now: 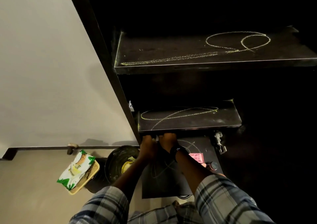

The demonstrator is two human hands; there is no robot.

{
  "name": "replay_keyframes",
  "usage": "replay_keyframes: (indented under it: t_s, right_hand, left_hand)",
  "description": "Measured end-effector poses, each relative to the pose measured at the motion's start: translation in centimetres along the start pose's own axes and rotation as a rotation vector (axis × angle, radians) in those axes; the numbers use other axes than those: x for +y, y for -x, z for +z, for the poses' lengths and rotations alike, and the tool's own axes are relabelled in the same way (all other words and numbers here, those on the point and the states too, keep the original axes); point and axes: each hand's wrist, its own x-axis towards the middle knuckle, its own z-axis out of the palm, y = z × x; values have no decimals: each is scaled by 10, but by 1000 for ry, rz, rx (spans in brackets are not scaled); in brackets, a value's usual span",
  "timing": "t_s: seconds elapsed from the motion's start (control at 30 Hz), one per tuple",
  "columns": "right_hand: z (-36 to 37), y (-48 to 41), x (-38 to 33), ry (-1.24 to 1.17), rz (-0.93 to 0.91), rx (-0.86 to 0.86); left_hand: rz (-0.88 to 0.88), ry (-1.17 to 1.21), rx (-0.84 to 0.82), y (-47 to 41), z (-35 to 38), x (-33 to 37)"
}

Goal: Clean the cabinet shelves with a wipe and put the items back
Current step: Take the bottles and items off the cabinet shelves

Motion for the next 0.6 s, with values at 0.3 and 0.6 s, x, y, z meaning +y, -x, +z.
replay_keyframes:
  t_s: [0.3, 0.6]
  right_hand:
    - [-3, 44, 26, -224, -15, 162]
    - [-26, 95, 89, -82, 31, 405]
  left_hand:
    - [144, -74, -13, 20, -11, -6]
    - [359, -125, -104, 54, 28, -27]
